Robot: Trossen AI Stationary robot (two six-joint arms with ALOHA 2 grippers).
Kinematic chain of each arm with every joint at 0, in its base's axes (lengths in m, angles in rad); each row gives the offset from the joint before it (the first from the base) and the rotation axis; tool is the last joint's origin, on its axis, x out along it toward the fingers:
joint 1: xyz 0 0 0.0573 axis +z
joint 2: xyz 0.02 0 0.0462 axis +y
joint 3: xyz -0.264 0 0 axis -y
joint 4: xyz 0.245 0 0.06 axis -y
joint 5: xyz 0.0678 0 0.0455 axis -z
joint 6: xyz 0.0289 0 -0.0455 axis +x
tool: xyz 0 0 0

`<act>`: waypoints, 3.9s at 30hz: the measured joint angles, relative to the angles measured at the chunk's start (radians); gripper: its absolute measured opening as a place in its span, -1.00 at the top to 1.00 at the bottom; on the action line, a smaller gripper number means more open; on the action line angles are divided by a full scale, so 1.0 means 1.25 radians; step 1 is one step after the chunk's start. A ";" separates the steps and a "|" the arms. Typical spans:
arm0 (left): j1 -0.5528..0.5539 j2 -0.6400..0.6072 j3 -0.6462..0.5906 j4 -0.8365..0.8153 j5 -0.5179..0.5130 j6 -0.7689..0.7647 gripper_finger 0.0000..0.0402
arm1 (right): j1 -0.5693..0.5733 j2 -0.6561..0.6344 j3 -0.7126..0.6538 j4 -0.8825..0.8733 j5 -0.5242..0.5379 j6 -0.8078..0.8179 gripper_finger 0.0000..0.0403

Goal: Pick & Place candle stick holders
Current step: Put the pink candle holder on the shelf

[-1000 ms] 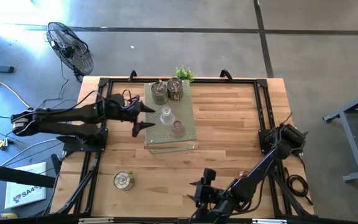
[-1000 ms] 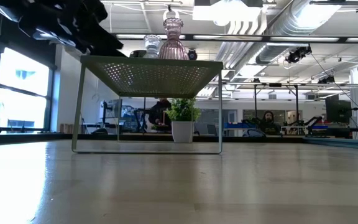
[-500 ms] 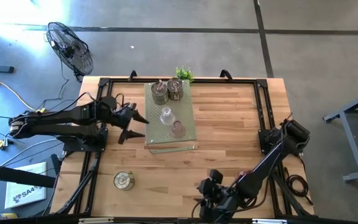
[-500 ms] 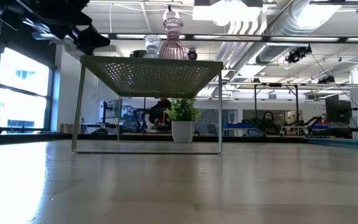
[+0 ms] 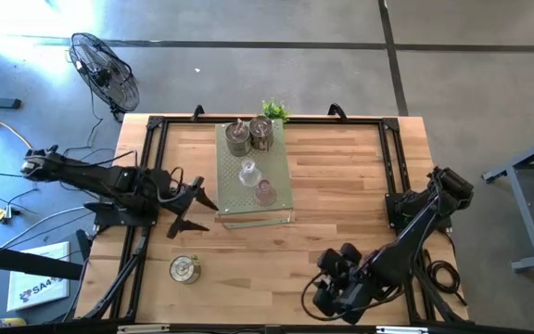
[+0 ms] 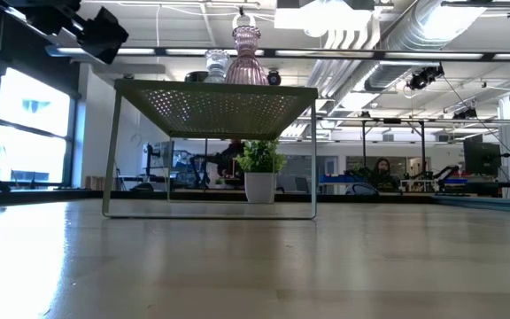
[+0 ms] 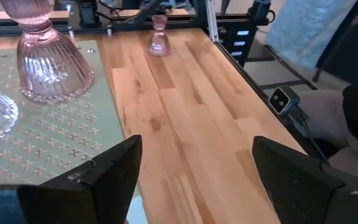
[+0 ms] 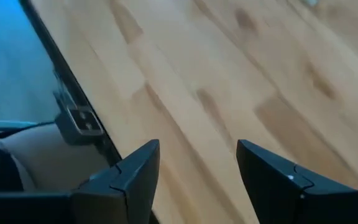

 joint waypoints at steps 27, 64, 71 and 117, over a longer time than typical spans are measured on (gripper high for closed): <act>-0.230 0.091 0.000 0.002 -0.250 -0.057 -0.50 | 0.017 -0.003 0.000 -0.373 -0.245 0.495 -0.04; -0.231 0.135 0.000 0.008 -0.247 -0.075 -0.50 | 0.014 0.003 -0.001 -0.430 -0.271 0.592 -0.04; -0.231 0.135 0.000 0.008 -0.238 -0.075 -0.50 | 0.014 0.016 -0.002 -0.429 -0.271 0.580 -0.04; -0.231 0.135 0.000 0.006 -0.223 -0.069 -0.50 | 0.014 0.045 -0.048 -0.393 -0.251 0.538 -0.03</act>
